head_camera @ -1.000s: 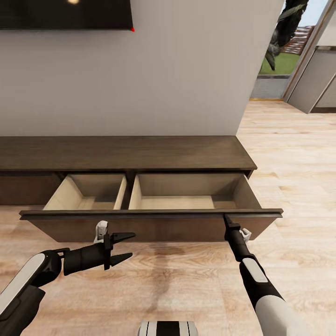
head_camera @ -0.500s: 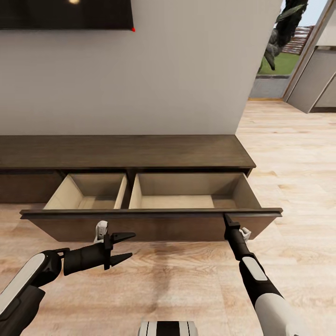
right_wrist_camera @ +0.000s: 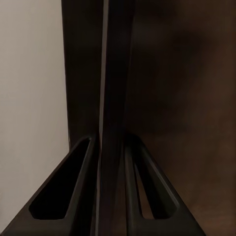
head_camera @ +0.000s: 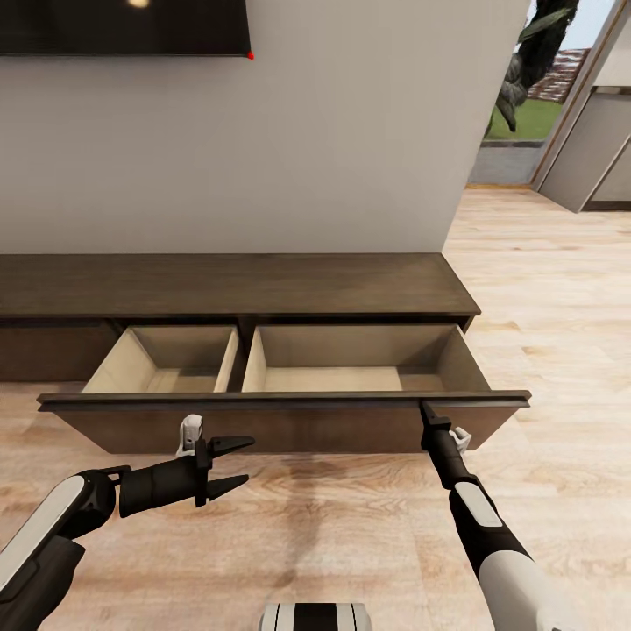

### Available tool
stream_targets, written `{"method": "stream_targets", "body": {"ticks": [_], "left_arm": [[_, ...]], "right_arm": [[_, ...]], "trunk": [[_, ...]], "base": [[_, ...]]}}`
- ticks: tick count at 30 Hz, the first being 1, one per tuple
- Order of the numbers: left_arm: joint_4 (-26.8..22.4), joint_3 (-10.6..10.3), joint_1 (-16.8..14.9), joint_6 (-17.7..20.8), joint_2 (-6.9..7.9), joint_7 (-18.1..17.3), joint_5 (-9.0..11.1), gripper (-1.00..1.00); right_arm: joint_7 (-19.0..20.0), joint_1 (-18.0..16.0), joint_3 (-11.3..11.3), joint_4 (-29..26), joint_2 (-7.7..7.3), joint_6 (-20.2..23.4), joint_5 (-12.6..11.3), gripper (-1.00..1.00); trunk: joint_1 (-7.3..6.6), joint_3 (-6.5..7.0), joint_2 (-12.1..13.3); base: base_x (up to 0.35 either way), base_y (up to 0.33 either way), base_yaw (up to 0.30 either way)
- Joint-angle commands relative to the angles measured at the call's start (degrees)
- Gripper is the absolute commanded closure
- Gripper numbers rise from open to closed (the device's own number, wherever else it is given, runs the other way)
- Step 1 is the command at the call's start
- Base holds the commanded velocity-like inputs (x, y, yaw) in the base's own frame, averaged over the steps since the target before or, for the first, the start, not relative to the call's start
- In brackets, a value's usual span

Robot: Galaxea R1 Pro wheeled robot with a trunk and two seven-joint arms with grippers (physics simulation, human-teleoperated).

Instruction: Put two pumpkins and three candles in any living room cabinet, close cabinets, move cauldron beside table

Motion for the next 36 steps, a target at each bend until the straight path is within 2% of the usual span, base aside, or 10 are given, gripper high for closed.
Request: {"method": "stream_targets", "body": {"ticks": [1,6,7,22,36], "left_arm": [[-0.03,-0.04,-0.04,0.00,0.04,0.54,0.60,-1.00],[-0.03,-0.03,-0.04,0.00,0.02,0.54,0.60,-1.00],[-0.03,-0.03,-0.04,0.00,0.01,0.54,0.60,-1.00],[-0.03,-0.06,-0.04,0.00,-0.05,0.54,0.60,-1.00],[-0.03,-0.12,-0.04,0.00,-0.05,0.54,0.60,-1.00]], "right_arm": [[0.30,0.77,-0.03,0.07,0.05,0.63,-0.05,1.00],[0.36,0.77,-0.02,0.07,0.05,0.65,-0.04,1.00],[0.37,0.77,-0.02,0.07,0.05,0.65,-0.04,-1.00],[0.37,0.77,0.05,-0.01,0.05,0.74,0.03,-1.00],[0.35,0.77,0.21,-0.08,-0.01,0.75,0.30,-1.00]], "trunk": [[-0.01,-0.05,-0.02],[-0.01,-0.05,-0.02],[-0.01,-0.05,-0.02],[-0.01,-0.05,-0.02],[-0.01,-0.05,-0.02]], "base": [[0.000,0.000,0.000],[0.000,0.000,0.000],[0.000,0.000,0.000],[-0.010,0.000,0.000],[-0.226,0.000,0.000]]}}
